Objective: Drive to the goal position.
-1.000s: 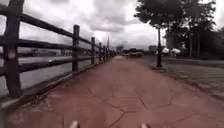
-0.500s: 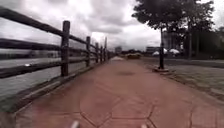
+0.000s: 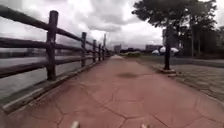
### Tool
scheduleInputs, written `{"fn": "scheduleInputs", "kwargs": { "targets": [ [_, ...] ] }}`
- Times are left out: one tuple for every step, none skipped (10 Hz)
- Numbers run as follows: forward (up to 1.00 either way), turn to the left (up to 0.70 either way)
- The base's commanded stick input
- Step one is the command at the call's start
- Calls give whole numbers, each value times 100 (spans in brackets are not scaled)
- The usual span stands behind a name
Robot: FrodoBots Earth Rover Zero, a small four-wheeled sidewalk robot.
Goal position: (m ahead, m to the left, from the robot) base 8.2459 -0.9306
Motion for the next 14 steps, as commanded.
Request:
{"fn": "scheduleInputs", "kwargs": {
  "targets": [
    [100,0],
    [100,0],
    [100,-6],
    [100,-27],
    [100,-27],
    [100,-27],
    [100,-6],
    [100,0],
    [100,0],
    [100,0],
    [100,0],
    [100,0],
    [100,0],
    [100,0]
  ]
}}
